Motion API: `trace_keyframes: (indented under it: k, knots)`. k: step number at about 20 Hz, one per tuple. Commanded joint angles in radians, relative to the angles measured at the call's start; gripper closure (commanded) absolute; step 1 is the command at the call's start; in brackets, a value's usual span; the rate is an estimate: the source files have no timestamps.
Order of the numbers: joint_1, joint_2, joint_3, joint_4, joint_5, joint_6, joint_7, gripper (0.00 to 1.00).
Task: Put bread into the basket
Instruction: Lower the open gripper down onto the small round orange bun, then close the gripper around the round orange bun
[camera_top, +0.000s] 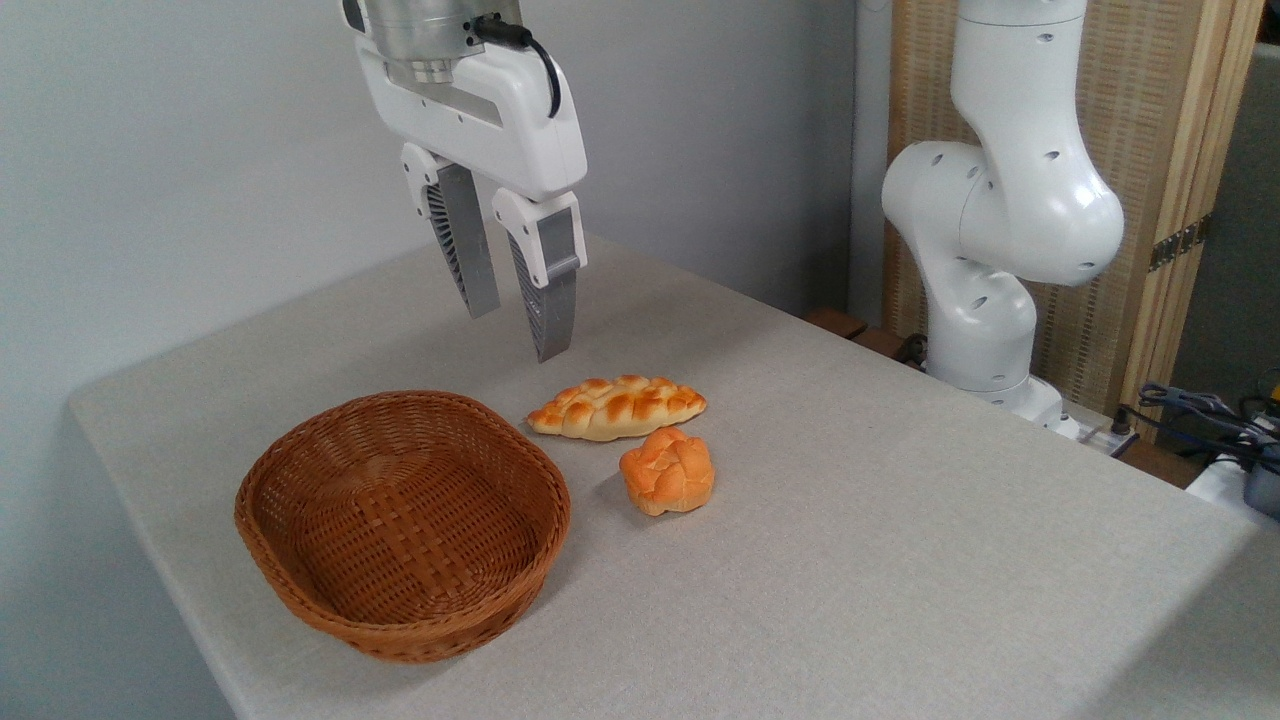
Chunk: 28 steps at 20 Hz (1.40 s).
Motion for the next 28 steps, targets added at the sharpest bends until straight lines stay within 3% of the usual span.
trace_keyframes:
  k: [1,9,17,28]
  knots:
    - [0.011,-0.006,-0.008,-0.015,-0.006,0.018,0.006,0.0]
    - [0.011,-0.023,-0.006,-0.05,-0.006,0.02,0.007,0.0]
    - [0.011,-0.221,-0.006,-0.419,-0.004,0.159,0.09,0.0]
    - [0.001,-0.219,-0.008,-0.689,0.008,0.334,0.156,0.0]
